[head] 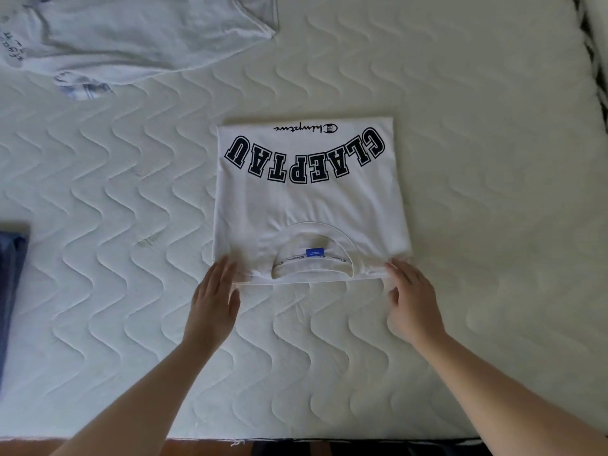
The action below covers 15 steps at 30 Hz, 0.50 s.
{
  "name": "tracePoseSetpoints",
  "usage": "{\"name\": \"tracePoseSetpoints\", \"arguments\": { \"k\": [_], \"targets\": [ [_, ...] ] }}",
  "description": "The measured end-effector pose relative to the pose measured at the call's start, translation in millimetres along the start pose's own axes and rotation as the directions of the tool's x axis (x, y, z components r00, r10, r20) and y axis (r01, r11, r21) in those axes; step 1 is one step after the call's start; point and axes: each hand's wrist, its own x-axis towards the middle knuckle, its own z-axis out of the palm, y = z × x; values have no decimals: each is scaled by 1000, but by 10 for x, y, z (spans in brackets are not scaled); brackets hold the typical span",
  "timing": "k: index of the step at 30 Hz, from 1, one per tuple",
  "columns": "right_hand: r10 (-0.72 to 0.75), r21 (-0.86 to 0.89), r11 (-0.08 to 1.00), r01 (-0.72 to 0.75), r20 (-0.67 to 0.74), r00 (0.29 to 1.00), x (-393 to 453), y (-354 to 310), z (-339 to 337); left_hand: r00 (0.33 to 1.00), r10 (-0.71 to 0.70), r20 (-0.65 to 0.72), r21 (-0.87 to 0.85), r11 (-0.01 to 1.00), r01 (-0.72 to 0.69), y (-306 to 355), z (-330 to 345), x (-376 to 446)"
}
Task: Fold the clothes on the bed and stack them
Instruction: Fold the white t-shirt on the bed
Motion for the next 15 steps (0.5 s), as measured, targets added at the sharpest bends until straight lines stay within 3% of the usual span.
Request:
{"name": "tracePoseSetpoints", "arguments": {
  "k": [3, 6, 10, 15],
  "targets": [
    [260, 209, 953, -220, -188, 947, 118, 62, -73, 946, -319, -64, -300, 910, 286, 19, -74, 162],
    [525, 428, 787, -445, -86, 846, 297, 135, -112, 788, -614, 49, -508, 664, 549, 29, -163, 395],
    [521, 509, 738, -444, -11, 853, 460, 124, -86, 717, -692, 82, -531, 579, 619, -30, -206, 593],
    [550, 387, 785, -483, -79, 831, 620, 111, -97, 742, -668, 58, -425, 656, 624, -107, -246, 689]
  ]
}}
